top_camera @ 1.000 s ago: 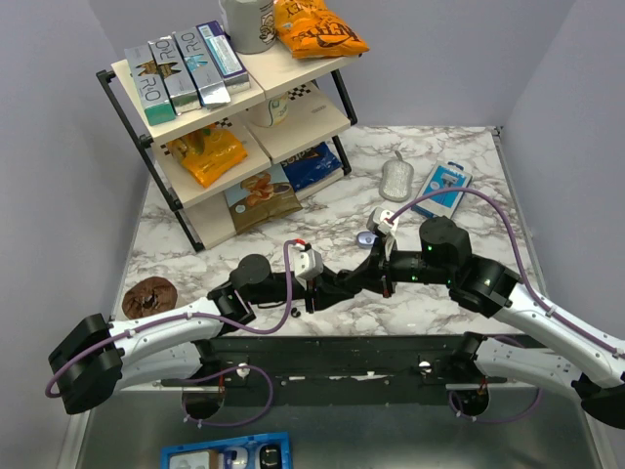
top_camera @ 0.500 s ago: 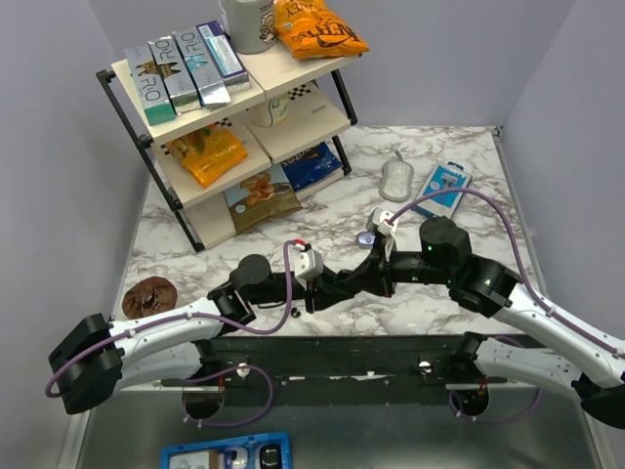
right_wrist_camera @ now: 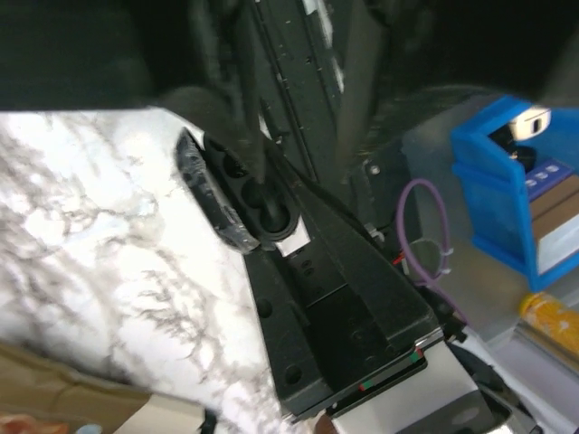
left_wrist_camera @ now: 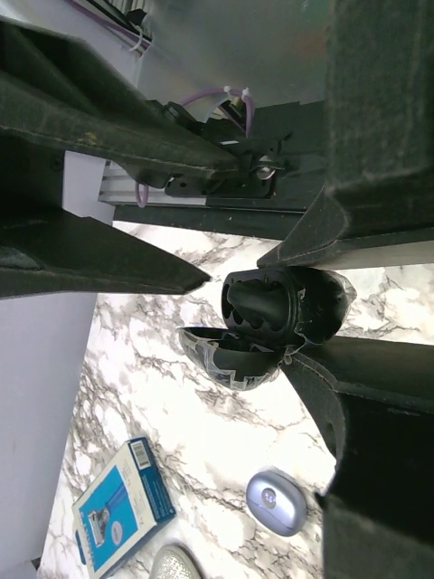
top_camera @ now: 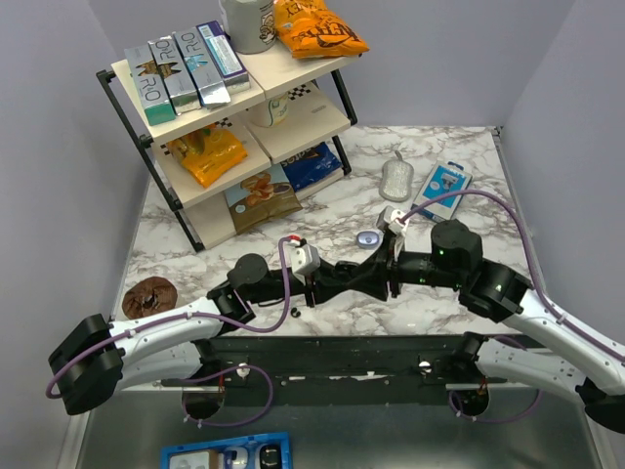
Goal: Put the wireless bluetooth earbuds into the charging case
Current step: Adjust the earbud with the charging case.
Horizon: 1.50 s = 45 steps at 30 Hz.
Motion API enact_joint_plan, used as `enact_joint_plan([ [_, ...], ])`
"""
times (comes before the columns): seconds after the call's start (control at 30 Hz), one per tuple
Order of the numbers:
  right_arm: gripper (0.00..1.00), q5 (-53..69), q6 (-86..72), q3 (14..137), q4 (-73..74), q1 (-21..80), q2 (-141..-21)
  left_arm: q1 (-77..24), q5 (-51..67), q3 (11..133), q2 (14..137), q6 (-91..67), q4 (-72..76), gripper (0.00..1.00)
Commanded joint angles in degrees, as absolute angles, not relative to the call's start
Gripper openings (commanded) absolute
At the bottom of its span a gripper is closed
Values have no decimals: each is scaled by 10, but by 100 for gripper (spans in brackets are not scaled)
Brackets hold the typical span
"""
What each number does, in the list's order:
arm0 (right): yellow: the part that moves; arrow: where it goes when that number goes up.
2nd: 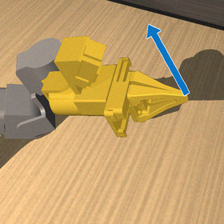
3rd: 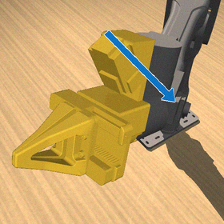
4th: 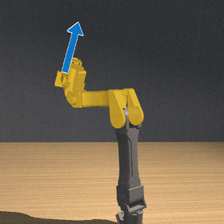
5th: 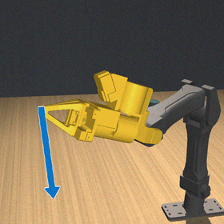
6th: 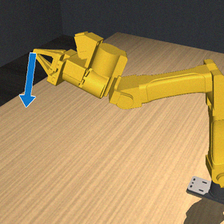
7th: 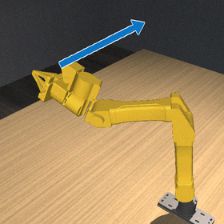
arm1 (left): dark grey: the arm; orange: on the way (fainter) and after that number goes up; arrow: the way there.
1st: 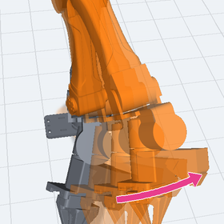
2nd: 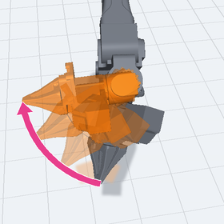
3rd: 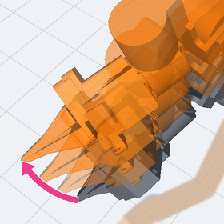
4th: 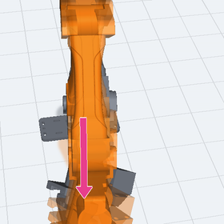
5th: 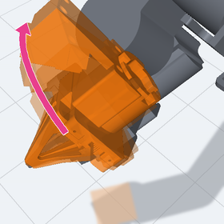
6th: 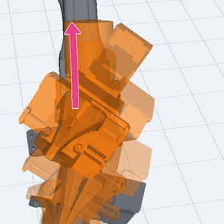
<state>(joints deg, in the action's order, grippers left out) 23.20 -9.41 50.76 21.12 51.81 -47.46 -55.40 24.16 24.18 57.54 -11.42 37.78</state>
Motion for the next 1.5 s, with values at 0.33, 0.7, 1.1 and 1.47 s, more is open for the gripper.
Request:
enact_joint_plan([
  [0.33, 7, 214, -116, 538, 207, 523, -497, -553, 238, 234, 576, -114, 404, 0],
  [0.7, 7, 222, -114, 534, 204, 523, -512, -554, 243, 238, 578, -111, 405, 0],
  [1.1, 4, 192, -117, 534, 192, 524, -510, -557, 245, 233, 579, -113, 409, 0],
  [1.47, 3, 191, -120, 528, 188, 524, -528, -560, 246, 234, 579, -105, 413, 0],
])
